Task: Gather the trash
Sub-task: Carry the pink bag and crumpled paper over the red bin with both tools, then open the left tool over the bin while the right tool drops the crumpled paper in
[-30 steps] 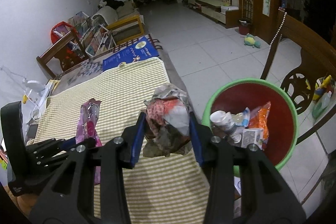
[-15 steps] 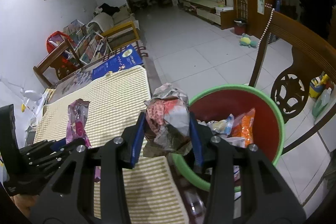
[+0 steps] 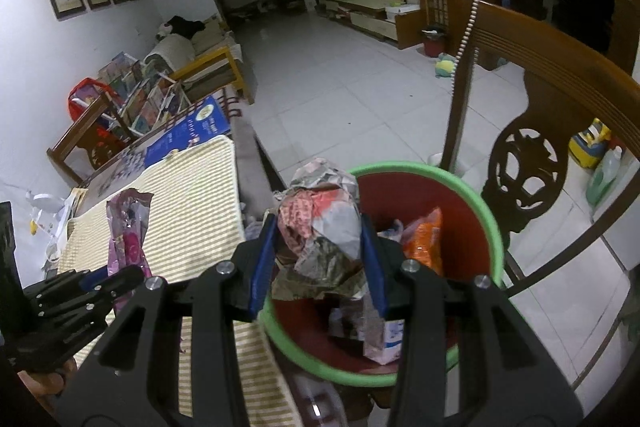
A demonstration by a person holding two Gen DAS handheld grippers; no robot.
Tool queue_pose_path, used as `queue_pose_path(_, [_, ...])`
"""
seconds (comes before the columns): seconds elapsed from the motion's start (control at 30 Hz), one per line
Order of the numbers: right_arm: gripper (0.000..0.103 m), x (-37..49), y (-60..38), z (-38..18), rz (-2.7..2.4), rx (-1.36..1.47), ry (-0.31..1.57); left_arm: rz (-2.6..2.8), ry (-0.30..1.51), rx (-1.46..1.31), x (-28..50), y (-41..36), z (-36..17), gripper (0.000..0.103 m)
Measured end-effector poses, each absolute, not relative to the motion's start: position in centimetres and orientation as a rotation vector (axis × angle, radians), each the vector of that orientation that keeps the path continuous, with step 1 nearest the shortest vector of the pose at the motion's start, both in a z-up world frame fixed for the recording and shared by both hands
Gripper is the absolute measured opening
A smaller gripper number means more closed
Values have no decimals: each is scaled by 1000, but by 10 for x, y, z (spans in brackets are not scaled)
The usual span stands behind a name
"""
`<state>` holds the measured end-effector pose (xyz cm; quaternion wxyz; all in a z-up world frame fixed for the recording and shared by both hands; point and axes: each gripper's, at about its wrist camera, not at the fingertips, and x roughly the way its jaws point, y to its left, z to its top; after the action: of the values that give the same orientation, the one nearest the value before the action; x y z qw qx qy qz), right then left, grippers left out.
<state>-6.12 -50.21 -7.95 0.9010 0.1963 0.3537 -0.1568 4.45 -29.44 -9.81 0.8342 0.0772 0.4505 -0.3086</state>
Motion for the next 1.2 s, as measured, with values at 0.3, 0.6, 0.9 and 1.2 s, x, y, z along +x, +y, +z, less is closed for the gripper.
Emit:
queue_pose_path(0.3, [39, -86, -545, -87, -407, 452, 735, -799, 961, 214, 34, -364, -98, 19])
queue_pose_path(0.6, [39, -106, -581, -93, -483, 495, 736, -870, 1009, 246, 37, -418, -112, 19])
queue_pose_path(0.9, [40, -107, -598, -103, -489, 527, 752, -865, 1077, 283, 50, -447, -136, 19])
queue_pose_path(1.2, [40, -101, -599, -107, -487, 534, 766, -855, 1125, 309, 55, -455, -153, 19])
